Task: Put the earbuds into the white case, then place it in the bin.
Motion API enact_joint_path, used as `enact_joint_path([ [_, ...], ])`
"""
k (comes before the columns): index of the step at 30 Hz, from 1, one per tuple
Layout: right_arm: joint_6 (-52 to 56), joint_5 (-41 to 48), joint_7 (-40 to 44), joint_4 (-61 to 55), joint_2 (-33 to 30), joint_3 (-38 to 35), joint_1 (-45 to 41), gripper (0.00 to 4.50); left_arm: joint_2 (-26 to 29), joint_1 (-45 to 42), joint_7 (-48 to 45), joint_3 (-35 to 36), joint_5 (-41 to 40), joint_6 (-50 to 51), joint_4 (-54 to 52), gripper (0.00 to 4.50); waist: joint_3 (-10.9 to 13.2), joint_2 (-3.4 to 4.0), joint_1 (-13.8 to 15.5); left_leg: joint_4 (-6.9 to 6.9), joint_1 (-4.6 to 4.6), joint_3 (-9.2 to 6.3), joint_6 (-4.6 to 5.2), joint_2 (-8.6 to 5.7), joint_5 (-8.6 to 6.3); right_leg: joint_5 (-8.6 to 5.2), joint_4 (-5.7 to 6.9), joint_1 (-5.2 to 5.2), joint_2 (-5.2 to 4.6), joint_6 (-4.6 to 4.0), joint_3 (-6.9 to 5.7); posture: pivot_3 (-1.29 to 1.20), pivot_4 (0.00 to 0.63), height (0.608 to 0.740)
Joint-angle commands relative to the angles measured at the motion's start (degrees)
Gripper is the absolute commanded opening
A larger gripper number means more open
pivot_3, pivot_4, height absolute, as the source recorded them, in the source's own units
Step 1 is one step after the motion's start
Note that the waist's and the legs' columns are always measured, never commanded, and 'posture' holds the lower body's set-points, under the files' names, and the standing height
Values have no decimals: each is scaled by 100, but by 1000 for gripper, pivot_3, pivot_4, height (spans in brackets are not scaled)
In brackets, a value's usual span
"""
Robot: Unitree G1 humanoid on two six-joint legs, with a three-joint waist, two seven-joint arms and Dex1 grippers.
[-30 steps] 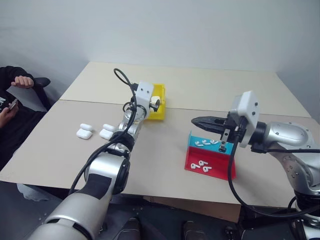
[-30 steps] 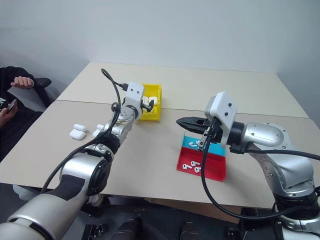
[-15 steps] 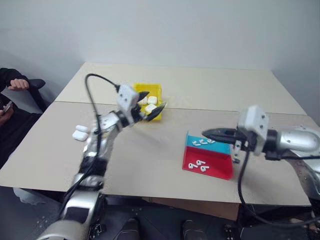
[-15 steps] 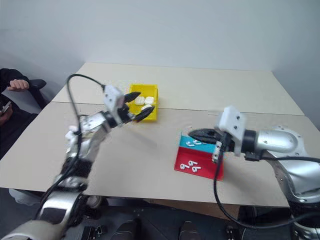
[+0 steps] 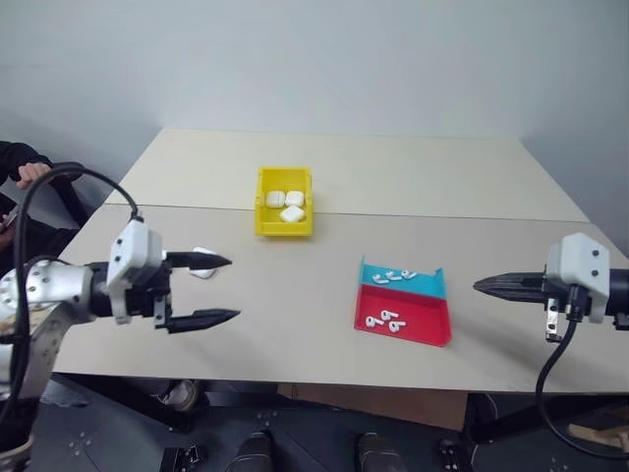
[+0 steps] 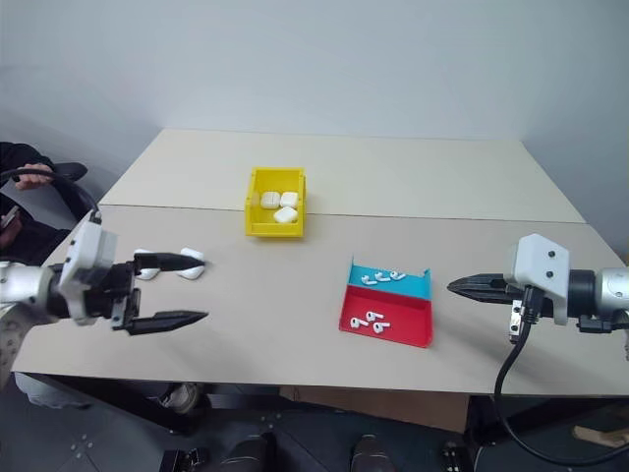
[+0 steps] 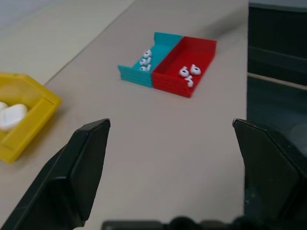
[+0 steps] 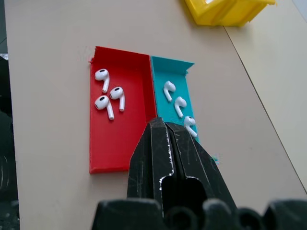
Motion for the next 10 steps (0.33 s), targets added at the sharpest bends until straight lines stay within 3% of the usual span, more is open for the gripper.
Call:
enact_joint_path([
  [1,-231,133,276,-73,-144,-357,136,0,128,219,4,353,-49,-24,-110,4470,0,0,1,-1,0,0,0,0,0,0,2,-3,0,0,0,0,150,740],
  [10,-566,107,398,-71,76,-293,259,0,197,291,-65,255,-145,-29,-159,4470,0,0,17,-7,-6,4,0,1,0,0,3,-12,1,0,0,0,150,740],
])
